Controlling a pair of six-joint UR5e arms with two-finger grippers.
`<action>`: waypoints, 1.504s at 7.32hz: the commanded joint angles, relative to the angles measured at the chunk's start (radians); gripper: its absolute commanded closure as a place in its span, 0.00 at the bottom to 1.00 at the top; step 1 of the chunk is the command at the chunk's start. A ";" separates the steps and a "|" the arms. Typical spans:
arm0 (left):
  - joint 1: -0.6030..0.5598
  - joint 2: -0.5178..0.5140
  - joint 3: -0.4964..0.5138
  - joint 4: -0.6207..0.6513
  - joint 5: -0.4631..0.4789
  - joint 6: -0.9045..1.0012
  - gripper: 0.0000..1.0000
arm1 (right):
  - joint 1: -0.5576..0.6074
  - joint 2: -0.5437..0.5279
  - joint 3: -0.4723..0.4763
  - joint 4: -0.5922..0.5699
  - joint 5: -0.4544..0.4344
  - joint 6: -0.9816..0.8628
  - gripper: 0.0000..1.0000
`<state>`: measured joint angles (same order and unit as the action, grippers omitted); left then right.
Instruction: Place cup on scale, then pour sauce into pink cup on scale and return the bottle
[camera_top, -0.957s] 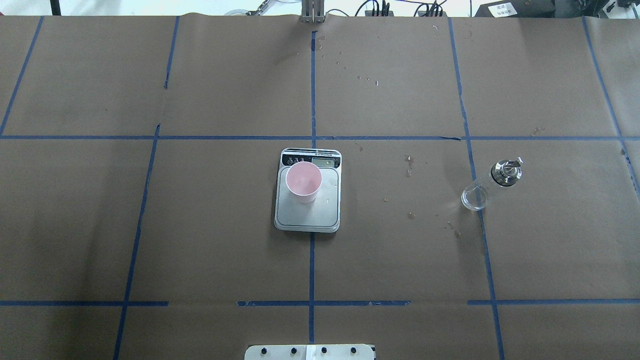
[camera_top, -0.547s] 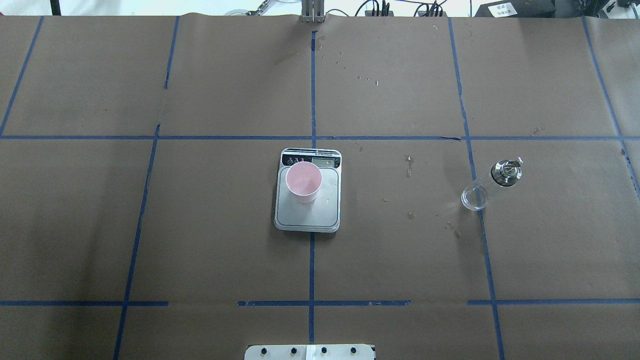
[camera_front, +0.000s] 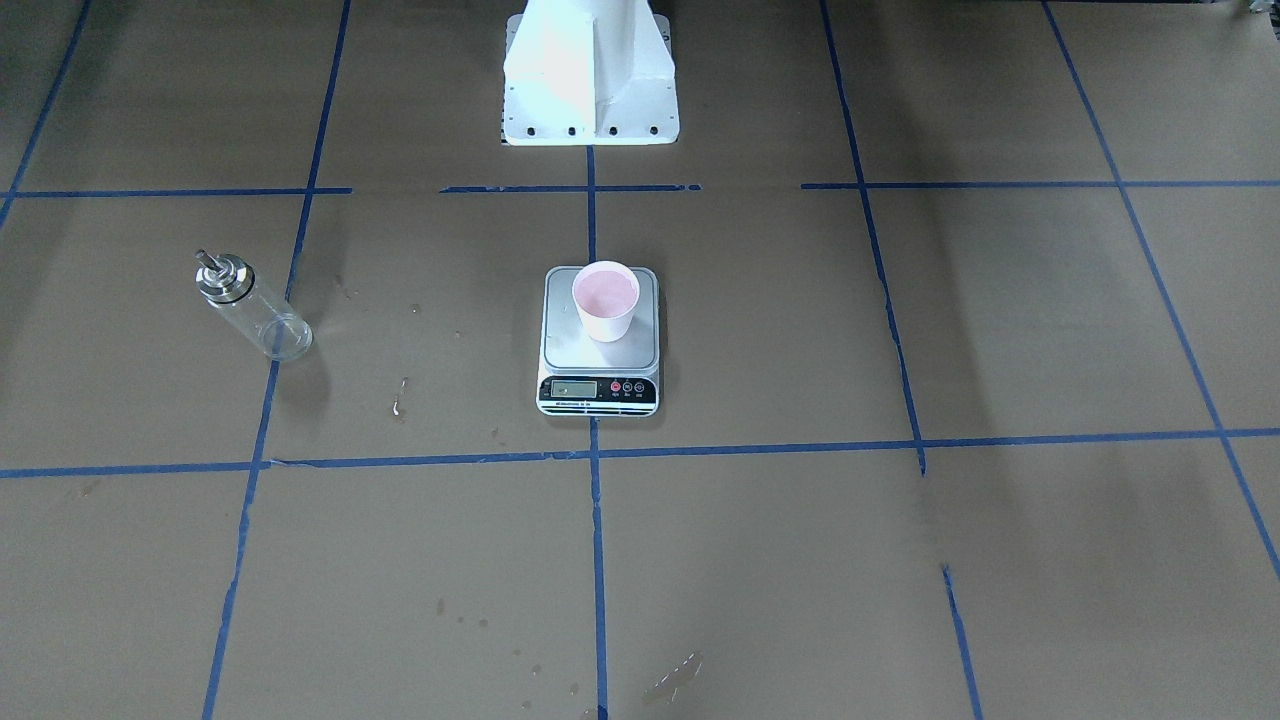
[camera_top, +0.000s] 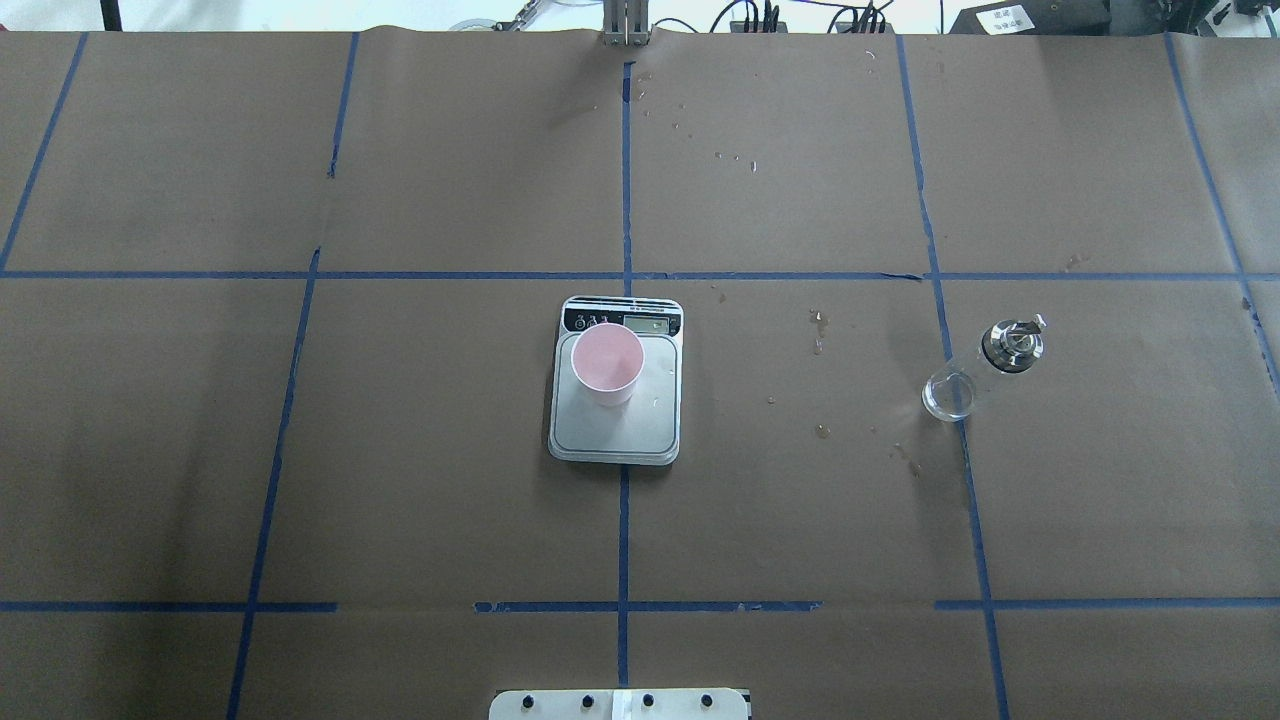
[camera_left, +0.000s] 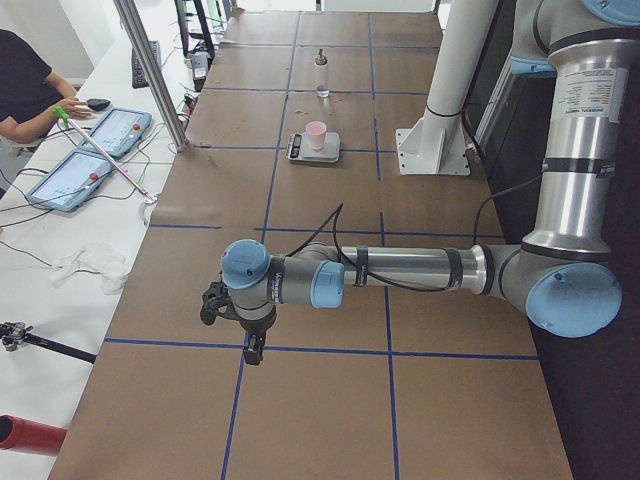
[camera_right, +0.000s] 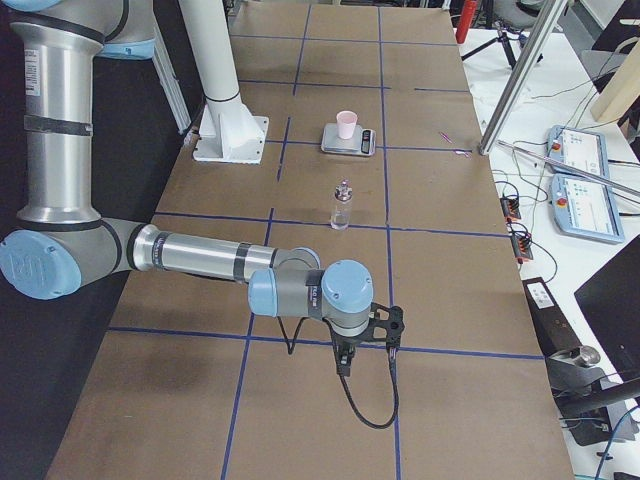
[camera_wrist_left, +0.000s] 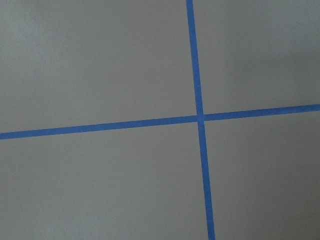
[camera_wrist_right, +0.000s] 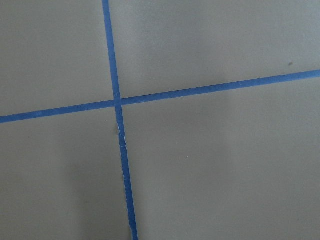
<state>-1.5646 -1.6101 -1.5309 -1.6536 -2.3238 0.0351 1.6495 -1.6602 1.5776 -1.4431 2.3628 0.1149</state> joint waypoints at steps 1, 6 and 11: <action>0.000 -0.001 0.000 0.000 0.000 0.000 0.00 | 0.001 -0.009 0.002 -0.003 -0.002 -0.064 0.00; 0.000 0.001 0.008 -0.006 0.000 0.006 0.00 | -0.023 -0.015 0.007 -0.013 0.015 -0.069 0.00; 0.000 0.001 0.009 -0.006 0.001 0.008 0.00 | -0.023 -0.013 0.009 -0.013 0.021 -0.067 0.00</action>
<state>-1.5646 -1.6081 -1.5218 -1.6597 -2.3226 0.0428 1.6261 -1.6739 1.5861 -1.4558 2.3801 0.0475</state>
